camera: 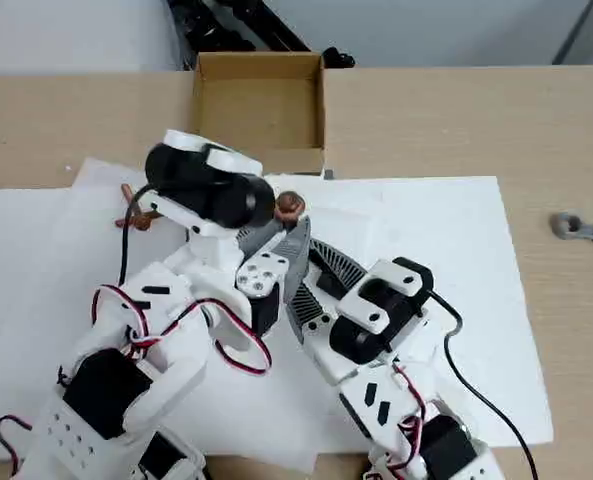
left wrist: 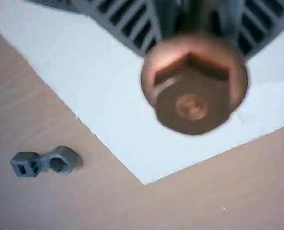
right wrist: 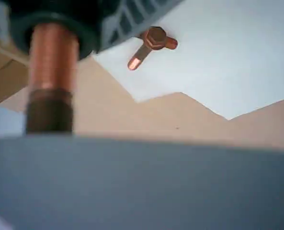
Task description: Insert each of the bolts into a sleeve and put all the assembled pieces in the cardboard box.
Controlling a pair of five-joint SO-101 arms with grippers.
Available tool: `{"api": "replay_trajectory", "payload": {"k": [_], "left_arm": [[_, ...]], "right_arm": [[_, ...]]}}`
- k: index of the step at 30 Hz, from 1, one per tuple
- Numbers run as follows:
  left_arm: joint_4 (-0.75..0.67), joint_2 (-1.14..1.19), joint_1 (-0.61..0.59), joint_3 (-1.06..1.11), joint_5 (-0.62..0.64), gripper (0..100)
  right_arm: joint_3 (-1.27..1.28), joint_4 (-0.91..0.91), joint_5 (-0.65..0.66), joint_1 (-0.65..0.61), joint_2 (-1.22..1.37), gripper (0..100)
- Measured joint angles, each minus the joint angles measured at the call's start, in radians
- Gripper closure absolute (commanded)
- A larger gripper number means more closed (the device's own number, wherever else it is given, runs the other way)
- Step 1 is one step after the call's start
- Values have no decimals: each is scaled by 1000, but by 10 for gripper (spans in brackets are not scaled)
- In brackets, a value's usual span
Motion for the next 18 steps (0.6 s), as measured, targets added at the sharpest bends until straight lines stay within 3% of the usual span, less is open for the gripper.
{"api": "replay_trajectory", "payload": {"k": [7,11,18], "left_arm": [[14,5,5,2,-8,988],[14,5,8,2,-32,915],[78,5,15,2,64,848]], "right_arm": [[-3,44,0,0,-2,995],[-3,46,0,0,-3,995],[-25,46,-2,2,92,995]]}}
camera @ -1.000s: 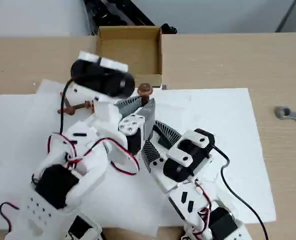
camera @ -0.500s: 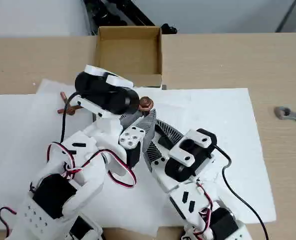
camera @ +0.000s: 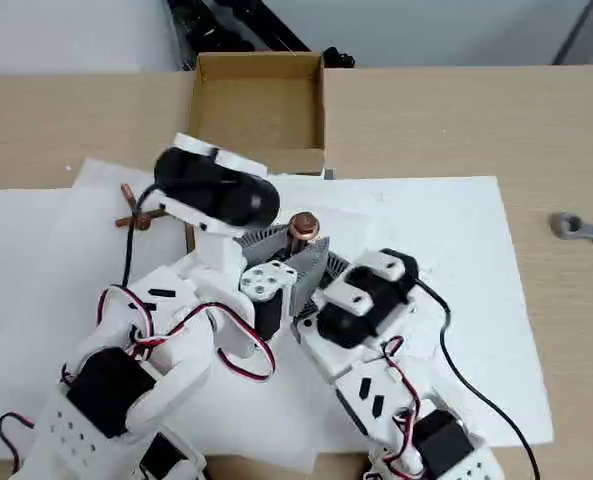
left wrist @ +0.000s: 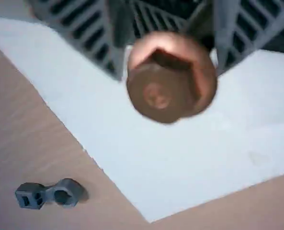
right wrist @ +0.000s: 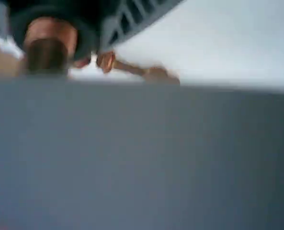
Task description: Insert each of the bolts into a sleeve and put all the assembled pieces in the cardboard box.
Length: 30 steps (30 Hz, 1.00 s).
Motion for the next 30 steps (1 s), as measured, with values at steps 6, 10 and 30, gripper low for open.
{"api": "replay_trajectory", "payload": {"k": [6,10,30], "left_arm": [[71,0,5,0,8,828],[110,0,-60,-3,14,824],[207,-2,-539,-192,-368,994]], "right_arm": [[-48,-28,2,-2,114,995],[-81,-61,2,-3,176,995],[-698,-107,-38,112,847,995]]}}
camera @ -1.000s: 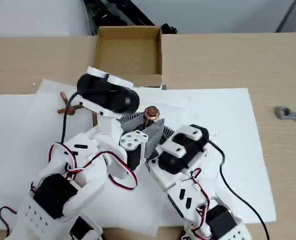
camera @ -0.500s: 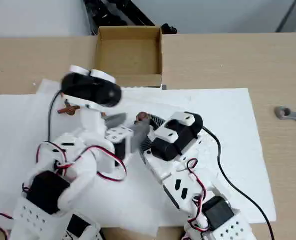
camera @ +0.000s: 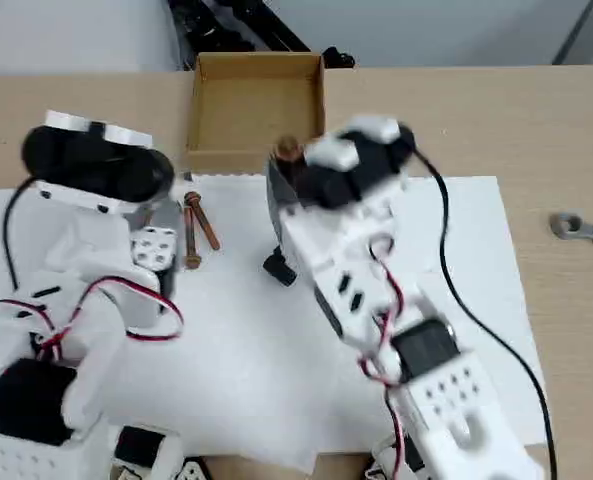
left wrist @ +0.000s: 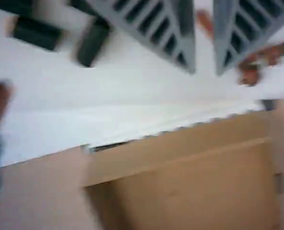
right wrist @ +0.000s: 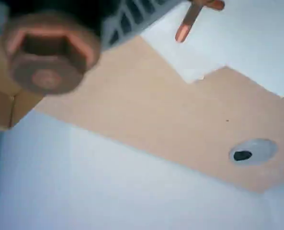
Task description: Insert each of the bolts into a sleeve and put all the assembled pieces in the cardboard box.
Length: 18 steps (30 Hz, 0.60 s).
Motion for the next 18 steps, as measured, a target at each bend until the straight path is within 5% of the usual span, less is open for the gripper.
{"api": "replay_trajectory", "payload": {"k": [18], "left_arm": [[0,0,-381,229,-48,994]], "right_arm": [[-870,-38,-5,118,1091,995]]}}
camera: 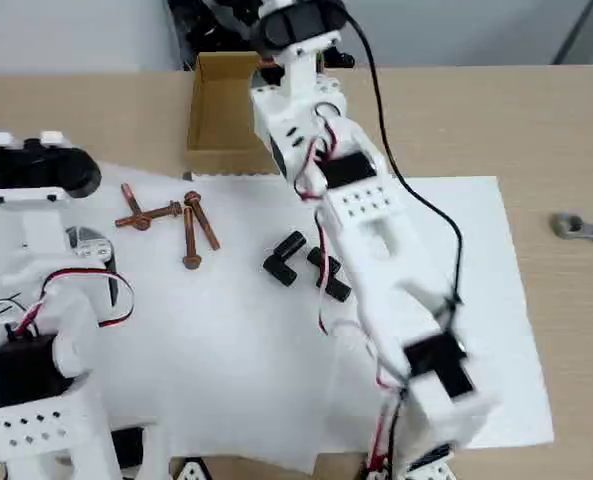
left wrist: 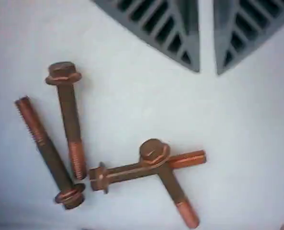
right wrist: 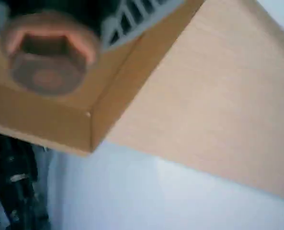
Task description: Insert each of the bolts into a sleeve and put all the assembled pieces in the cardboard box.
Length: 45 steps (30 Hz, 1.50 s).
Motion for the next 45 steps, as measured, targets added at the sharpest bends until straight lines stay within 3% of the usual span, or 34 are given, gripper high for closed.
{"api": "replay_trajectory", "payload": {"k": [11,18,26,30,36,45], "left_arm": [[0,0,-31,97,0,994],[0,0,-31,98,-2,992],[29,37,-31,98,25,865],[38,141,-31,55,78,859],[114,402,-31,-163,103,857],[269,898,-32,-559,298,856]], "right_arm": [[-419,-63,37,71,572,987],[-486,-63,37,64,686,818],[-512,11,-5,66,684,819],[-512,80,-52,68,649,819],[-512,287,-63,66,493,818],[-512,686,-63,66,275,818]]}}
